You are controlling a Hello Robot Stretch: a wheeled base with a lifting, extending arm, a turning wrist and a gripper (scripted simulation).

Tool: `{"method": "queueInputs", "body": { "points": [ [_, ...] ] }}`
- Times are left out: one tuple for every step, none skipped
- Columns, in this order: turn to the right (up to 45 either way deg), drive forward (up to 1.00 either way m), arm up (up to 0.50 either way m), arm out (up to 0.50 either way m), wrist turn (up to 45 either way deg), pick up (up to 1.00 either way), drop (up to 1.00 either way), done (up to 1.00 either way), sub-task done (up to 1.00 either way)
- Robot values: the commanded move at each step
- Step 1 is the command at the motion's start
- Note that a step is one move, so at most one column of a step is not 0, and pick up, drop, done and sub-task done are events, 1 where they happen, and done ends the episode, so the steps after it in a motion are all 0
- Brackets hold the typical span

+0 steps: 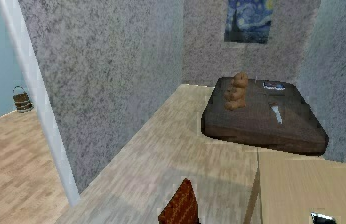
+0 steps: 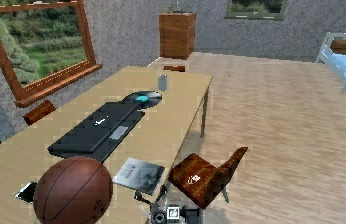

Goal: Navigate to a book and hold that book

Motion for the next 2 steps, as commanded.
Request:
{"method": "queueInputs", "body": {
  "points": [
    [0.0, 0.0, 0.1, 0.0, 0.0, 0.0, 0.0, 0.0, 0.0],
    [0.0, 0.0, 0.0, 0.0, 0.0, 0.0, 0.0, 1.0, 0.0]
  ]
}}
